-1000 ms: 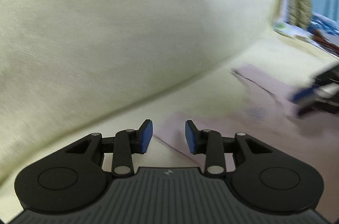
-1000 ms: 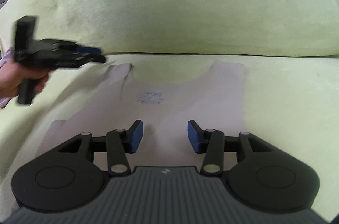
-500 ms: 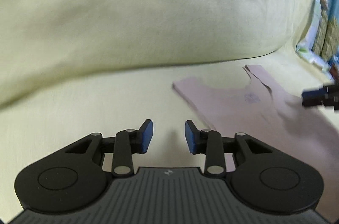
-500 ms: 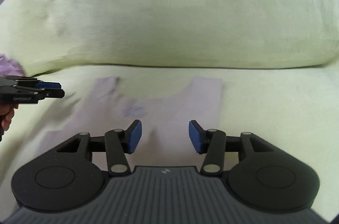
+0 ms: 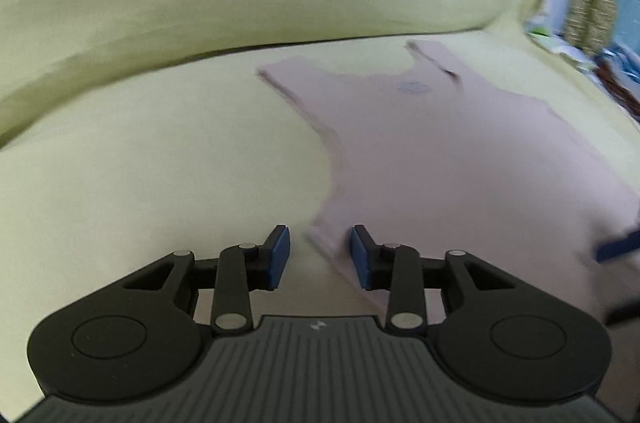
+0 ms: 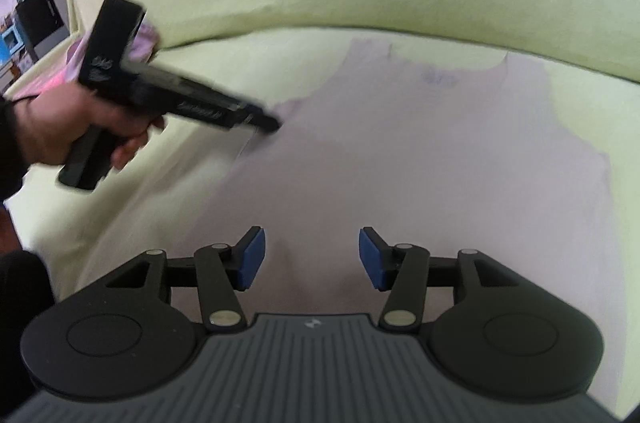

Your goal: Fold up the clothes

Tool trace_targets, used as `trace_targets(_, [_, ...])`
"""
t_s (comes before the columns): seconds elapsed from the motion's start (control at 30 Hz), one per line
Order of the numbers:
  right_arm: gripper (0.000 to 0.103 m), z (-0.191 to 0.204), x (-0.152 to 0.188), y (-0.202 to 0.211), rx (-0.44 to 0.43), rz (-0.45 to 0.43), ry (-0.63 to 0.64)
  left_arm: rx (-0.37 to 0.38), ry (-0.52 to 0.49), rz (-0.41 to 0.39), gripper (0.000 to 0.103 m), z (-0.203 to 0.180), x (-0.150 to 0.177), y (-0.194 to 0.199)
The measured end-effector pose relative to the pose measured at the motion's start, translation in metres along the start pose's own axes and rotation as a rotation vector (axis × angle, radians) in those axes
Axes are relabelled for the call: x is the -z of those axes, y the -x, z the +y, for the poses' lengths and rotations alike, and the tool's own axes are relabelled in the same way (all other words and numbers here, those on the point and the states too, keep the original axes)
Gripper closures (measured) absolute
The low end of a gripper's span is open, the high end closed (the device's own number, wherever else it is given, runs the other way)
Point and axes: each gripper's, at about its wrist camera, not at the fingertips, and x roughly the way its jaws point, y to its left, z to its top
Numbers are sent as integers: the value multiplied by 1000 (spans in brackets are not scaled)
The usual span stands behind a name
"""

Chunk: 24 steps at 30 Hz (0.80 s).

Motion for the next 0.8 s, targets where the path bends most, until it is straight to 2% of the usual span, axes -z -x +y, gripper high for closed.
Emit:
trace_targets(0.13, [55, 1, 17, 8, 42, 56, 17, -30, 37, -23, 68, -7, 7, 22])
trace_targets(0.23, [54, -6, 28, 26, 66, 60, 9, 21, 15, -40, 68, -36, 21, 53])
trace_targets(0.33, [49, -6, 39, 39, 66, 85, 17, 110, -43, -19, 68, -75, 42, 73])
trace_targets(0.4, [45, -4, 42, 41, 51, 103, 31, 161, -79, 8, 68, -96, 55, 78])
trace_targets(0.5, [44, 1, 49, 42, 29, 146, 71, 237, -50, 96, 67, -112, 77, 74])
trace_targets(0.6, [43, 1, 55, 43, 33, 193, 102, 210, -34, 116, 68, -110, 89, 77])
trace_targets(0.67, [43, 0, 55, 47, 40, 217, 104, 172, -33, 130, 72, -106, 94, 86])
trace_targets(0.8, [42, -4, 71, 58, 54, 250, 99, 79, -70, 163, 71, -103, 103, 102])
